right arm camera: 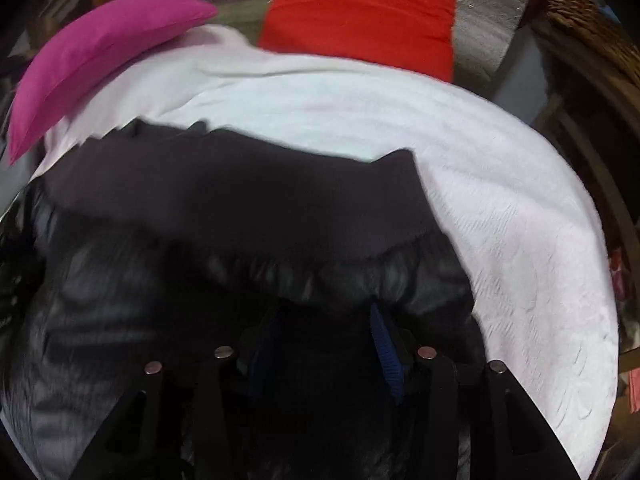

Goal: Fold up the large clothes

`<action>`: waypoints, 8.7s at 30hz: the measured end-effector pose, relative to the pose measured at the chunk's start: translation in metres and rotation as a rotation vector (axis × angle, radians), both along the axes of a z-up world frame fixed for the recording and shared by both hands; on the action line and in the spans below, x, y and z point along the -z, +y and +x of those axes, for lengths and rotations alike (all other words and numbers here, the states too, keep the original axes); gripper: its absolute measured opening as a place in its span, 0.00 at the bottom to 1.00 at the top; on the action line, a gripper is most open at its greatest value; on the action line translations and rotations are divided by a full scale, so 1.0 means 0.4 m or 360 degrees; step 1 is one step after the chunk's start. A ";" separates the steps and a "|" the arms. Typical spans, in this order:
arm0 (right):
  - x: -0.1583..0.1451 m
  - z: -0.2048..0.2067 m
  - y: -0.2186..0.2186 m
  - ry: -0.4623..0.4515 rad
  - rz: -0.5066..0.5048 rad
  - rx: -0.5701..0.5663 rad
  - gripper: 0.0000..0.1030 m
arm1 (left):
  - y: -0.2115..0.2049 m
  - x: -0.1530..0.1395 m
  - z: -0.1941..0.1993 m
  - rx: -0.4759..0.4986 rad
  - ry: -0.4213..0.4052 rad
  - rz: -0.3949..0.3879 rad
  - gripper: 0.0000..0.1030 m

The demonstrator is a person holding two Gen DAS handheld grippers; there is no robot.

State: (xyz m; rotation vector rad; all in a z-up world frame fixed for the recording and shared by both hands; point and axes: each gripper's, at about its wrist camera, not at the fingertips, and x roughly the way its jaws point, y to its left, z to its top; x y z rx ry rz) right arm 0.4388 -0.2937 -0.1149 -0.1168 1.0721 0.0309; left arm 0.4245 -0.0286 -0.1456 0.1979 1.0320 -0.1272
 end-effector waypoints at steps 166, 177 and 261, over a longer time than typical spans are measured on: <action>0.047 -0.245 -0.246 0.0110 0.0964 0.0235 0.66 | 0.363 -0.034 -0.150 -0.0379 0.0200 -0.0746 0.75; 0.018 -0.242 -0.302 0.0015 0.0983 0.0332 0.69 | 0.419 -0.071 -0.133 -0.0357 0.0166 -0.0840 0.73; -0.036 -0.547 0.100 -0.0454 0.0187 0.0073 0.79 | 0.123 -0.119 -0.366 -0.0341 -0.0242 -0.0073 0.72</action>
